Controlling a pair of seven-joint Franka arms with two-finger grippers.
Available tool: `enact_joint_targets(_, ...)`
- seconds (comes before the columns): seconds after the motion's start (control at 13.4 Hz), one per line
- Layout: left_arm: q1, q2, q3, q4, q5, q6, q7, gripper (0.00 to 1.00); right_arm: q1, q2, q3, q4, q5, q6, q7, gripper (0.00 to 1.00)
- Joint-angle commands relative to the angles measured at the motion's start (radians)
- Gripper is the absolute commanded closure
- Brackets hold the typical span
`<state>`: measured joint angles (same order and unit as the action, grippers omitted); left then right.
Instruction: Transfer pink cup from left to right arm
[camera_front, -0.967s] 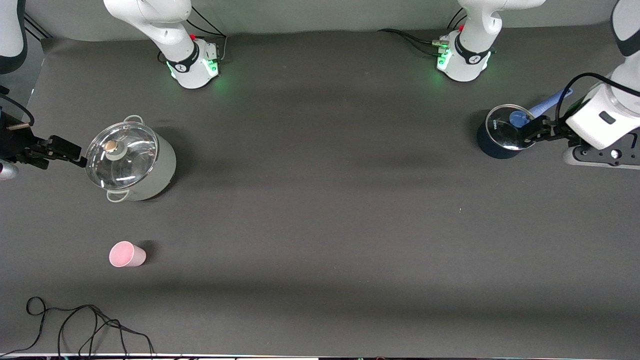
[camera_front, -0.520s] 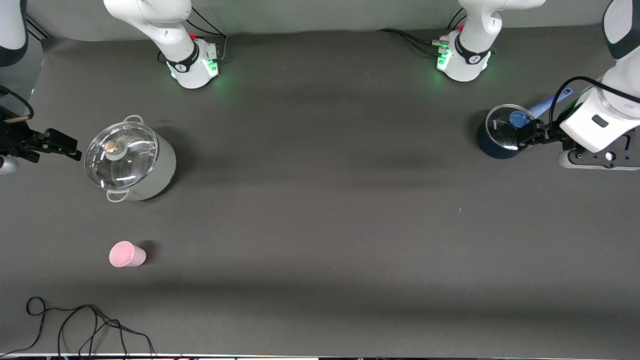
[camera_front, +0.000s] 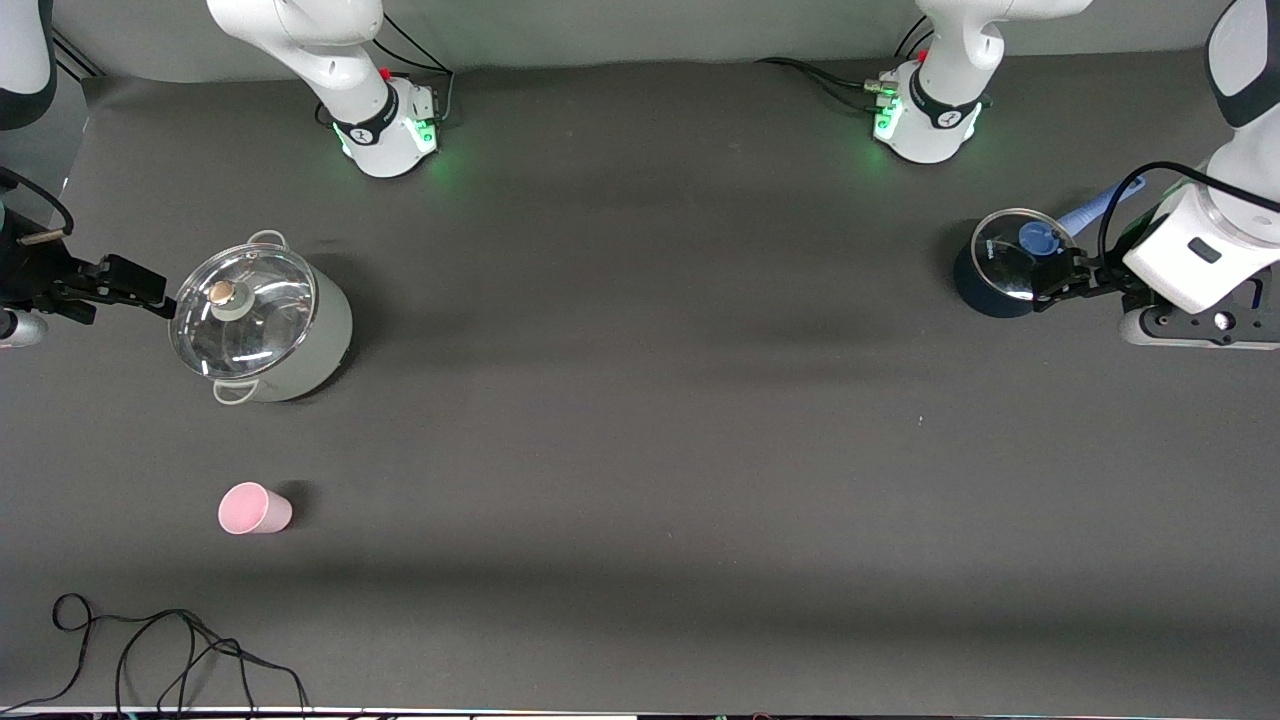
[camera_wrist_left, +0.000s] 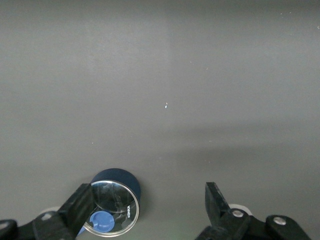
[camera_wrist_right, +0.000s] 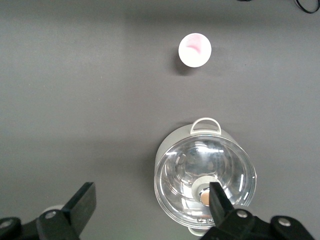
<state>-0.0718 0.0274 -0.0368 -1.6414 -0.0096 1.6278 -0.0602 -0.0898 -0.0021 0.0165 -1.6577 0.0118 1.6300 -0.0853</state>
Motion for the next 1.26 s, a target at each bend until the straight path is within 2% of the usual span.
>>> enact_joint_targets(0.0,-0.008,-0.007,0.008,-0.009,-0.010,0.012,-0.007,0.00,0.001,-0.006,-0.004,0.010,0.020,-0.015,0.074,0.00)
enact_joint_targets(0.07,-0.006,-0.007,0.008,-0.011,-0.010,0.009,-0.006,0.00,0.002,-0.009,-0.004,0.010,0.019,-0.013,0.132,0.00)
enact_joint_targets(0.3,-0.006,-0.007,0.008,-0.014,0.008,0.004,0.039,0.00,0.001,-0.010,-0.004,0.012,0.017,-0.015,0.137,0.00)
enact_joint_targets(0.59,-0.006,-0.007,0.009,-0.015,0.008,0.003,0.051,0.00,0.001,-0.007,-0.004,0.013,0.011,-0.036,0.064,0.00)
enact_joint_targets(1.19,-0.006,-0.006,0.009,-0.012,0.007,0.000,0.051,0.00,0.001,-0.004,-0.004,0.016,0.010,-0.045,0.059,0.00)
